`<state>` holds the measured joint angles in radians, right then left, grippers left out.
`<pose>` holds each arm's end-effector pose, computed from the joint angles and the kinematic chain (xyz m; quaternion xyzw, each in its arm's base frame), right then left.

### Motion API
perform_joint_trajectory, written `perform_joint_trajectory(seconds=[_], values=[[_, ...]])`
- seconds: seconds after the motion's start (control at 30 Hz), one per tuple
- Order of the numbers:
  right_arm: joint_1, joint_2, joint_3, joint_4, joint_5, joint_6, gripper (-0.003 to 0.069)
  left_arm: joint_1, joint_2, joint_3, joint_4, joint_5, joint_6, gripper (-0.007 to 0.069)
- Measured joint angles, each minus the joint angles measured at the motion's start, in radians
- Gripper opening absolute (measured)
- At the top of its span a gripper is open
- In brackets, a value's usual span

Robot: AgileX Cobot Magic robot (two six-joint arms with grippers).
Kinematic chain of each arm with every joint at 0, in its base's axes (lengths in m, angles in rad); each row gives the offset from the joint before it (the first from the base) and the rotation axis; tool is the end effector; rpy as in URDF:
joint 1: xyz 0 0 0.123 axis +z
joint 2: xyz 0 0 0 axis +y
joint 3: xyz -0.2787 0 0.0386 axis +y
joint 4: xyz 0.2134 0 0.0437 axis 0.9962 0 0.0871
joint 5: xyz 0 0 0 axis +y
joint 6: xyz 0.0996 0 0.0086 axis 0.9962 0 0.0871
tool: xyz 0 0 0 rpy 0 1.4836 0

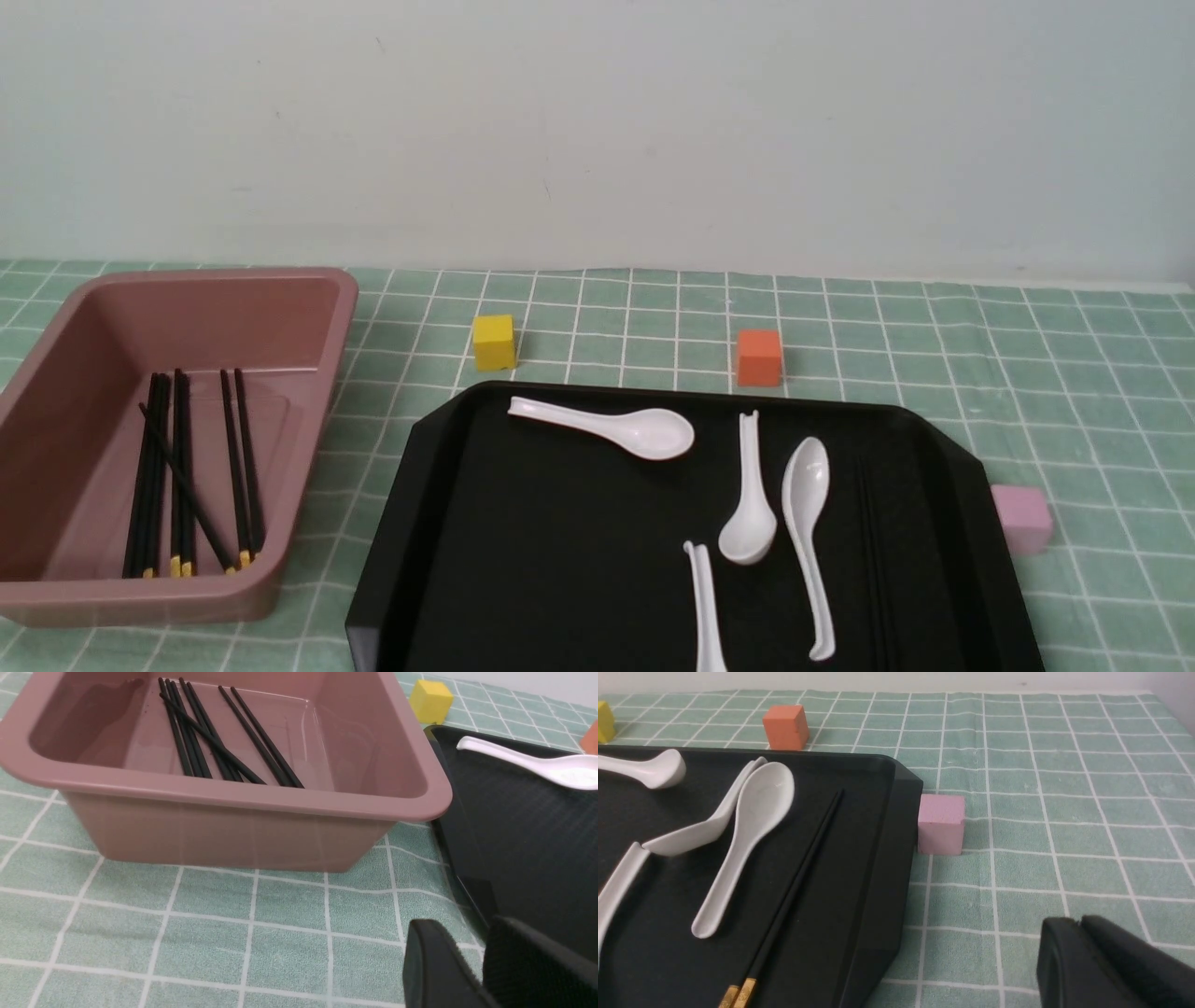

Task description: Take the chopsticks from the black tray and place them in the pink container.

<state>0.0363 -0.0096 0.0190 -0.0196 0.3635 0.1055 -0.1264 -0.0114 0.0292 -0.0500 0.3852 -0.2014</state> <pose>0.0306 0.0004 0.1723 0.0225 0.8002 0.0342 0.5983 0.0295 -0.0057 0.1672 -0.0436 0.8082 -0.1167 0.5756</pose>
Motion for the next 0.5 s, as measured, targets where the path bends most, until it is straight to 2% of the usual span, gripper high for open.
perform_joint_trajectory(seconds=[0.5], values=[[0.0, 0.0, -0.001, 0.0, 0.0, 0.001, 0.0076, 0.0, 0.0, 0.0, 0.0, 0.0, 0.0, 0.0205]])
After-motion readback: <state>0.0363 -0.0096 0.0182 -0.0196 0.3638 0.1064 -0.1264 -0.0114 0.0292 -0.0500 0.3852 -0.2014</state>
